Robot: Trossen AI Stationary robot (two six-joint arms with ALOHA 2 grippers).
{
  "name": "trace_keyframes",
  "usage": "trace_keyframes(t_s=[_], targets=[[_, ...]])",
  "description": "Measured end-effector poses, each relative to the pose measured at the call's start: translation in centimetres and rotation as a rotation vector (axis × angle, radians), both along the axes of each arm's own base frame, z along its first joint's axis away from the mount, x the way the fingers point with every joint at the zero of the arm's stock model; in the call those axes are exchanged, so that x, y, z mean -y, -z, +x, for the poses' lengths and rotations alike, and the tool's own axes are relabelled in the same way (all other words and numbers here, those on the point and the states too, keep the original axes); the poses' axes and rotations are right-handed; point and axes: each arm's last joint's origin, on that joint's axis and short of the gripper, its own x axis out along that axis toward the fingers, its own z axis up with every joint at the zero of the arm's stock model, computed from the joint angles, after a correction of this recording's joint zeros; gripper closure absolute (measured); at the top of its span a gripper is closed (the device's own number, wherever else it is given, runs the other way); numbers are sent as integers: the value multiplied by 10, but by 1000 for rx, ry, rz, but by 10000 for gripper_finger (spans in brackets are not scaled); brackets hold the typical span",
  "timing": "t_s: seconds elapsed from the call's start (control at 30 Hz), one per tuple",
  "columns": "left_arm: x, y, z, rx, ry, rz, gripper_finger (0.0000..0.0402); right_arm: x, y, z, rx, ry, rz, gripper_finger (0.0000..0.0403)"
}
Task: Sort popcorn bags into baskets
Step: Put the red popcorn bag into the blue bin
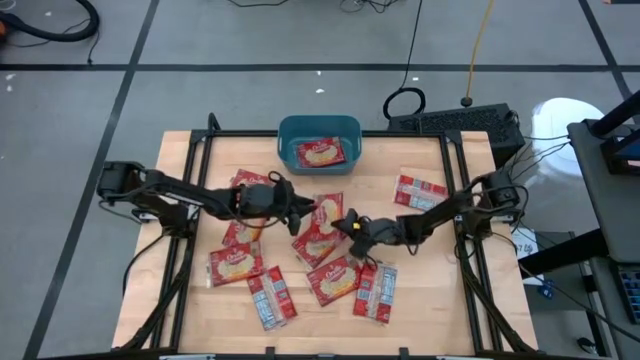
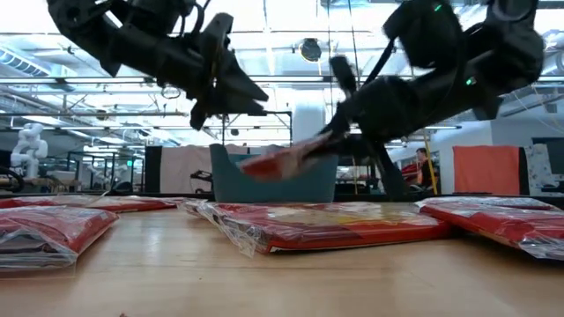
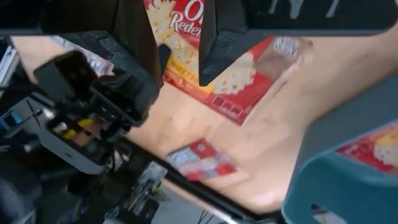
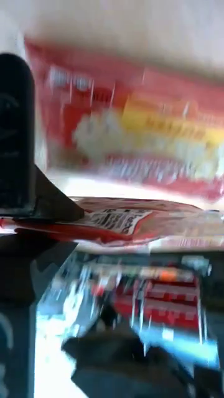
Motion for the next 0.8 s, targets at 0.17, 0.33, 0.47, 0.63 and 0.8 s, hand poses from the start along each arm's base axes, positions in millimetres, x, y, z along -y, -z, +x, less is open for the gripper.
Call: trace_keyframes(t_s=[0.17,0.33,0.47,0.63,0.8], targets=[[5,-9,-4,36,7,-33,258,-22,-10,-4,52,70,-220,393],[8,-9,-4,52,-14,-126,217,-37,-18,-8,66,108,-381,393],[10,-10,-4,62,-1,-165,171,-44,-24,-11,91,135,-442,396],[6,-18,-1,151,63,-249,109,-52,-36,-13,163,113,-496,400],[3,-21,-1,185,70,-275,78,-55,-45,-14,220,114,-542,400]])
